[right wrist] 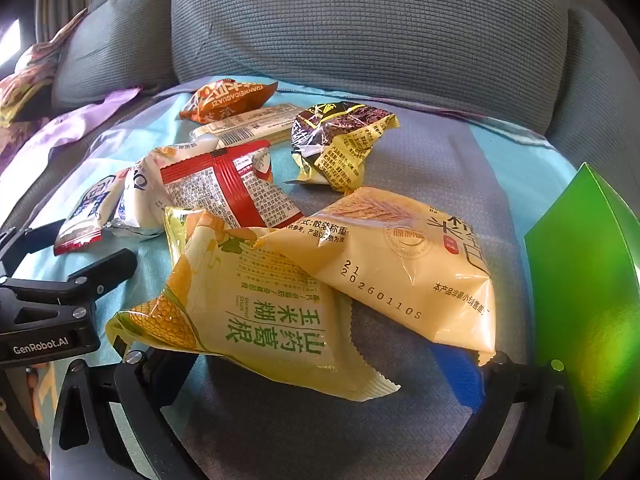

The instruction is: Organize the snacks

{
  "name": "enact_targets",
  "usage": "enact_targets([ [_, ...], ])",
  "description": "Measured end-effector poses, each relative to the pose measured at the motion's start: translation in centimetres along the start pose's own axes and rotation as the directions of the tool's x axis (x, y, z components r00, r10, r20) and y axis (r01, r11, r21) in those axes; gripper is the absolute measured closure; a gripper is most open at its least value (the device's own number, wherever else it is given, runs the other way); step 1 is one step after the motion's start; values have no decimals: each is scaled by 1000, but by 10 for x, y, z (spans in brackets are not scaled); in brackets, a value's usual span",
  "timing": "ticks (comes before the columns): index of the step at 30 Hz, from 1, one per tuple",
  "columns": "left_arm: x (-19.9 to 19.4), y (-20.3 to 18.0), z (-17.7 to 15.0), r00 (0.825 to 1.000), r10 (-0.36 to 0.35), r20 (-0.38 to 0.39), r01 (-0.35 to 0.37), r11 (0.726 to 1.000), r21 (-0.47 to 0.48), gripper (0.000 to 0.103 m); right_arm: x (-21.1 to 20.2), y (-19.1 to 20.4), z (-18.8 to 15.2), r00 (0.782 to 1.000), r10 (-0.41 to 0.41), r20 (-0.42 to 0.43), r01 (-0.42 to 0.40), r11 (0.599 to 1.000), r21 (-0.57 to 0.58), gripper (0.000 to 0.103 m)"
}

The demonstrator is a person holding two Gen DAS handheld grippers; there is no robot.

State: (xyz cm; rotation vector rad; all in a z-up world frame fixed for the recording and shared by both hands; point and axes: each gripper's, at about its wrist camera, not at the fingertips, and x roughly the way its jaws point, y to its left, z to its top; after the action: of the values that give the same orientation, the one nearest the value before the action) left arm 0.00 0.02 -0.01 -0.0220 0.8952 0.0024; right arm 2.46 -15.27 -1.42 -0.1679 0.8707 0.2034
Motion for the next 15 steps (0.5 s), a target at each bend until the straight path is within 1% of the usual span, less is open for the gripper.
enact_targets([
  [15, -2, 0, -2, 1000, 5, 0, -5, 1000, 4, 0, 0, 0, 0, 1000, 2, 3, -2, 1000, 2, 0],
])
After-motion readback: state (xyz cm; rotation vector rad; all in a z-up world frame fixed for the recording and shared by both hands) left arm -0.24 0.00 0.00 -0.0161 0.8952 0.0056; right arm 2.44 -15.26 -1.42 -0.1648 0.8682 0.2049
